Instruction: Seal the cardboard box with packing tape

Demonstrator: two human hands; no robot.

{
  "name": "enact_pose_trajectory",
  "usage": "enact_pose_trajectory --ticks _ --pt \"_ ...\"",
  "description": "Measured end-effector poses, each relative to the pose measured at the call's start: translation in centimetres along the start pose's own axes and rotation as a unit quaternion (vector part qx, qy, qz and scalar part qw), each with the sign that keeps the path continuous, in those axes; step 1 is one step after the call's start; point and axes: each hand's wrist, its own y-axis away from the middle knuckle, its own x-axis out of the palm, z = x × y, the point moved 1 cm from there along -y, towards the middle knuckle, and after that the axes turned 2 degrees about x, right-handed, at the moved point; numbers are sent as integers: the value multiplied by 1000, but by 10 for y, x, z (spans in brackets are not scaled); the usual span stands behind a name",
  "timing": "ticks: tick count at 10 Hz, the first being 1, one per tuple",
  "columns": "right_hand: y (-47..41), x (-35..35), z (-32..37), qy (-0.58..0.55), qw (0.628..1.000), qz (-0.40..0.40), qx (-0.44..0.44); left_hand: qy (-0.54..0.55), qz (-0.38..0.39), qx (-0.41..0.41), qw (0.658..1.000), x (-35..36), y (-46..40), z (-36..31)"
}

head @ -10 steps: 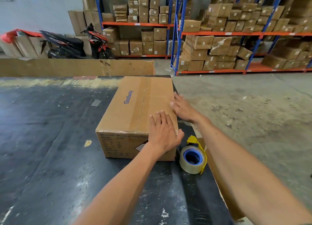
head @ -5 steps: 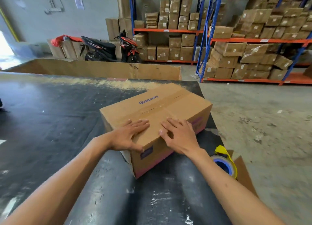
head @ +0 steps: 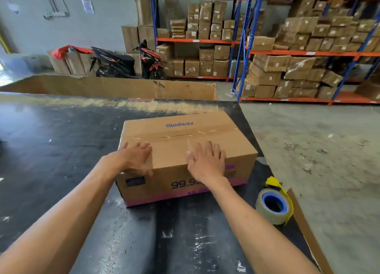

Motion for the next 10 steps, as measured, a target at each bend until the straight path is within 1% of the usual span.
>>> enact_pose_trajectory --ticks 1,2,3,5,8,9,10 --pt "8 -17 0 7 1000 -24 -17 34 -58 3 998 22 -2 -20" --pt "-4 -31 -45 75 997 -21 -13 -3 -127 1 992 44 -6 -23" --pt "-6 -28 -69 71 997 3 6 -18 -146 13 989 45 -16 -17" --pt "2 -24 -63 53 998 1 43 -20 -147 42 988 40 -31 -8" --pt "1 -23 -58 53 997 2 59 -14 -152 67 986 37 -36 -4" --pt "2 -28 -60 -4 999 -35 30 -16 -219 86 972 32 -29 -3" --pt "40 -36 -73 -254 954 -161 4 19 -380 149 913 60 3 -23"
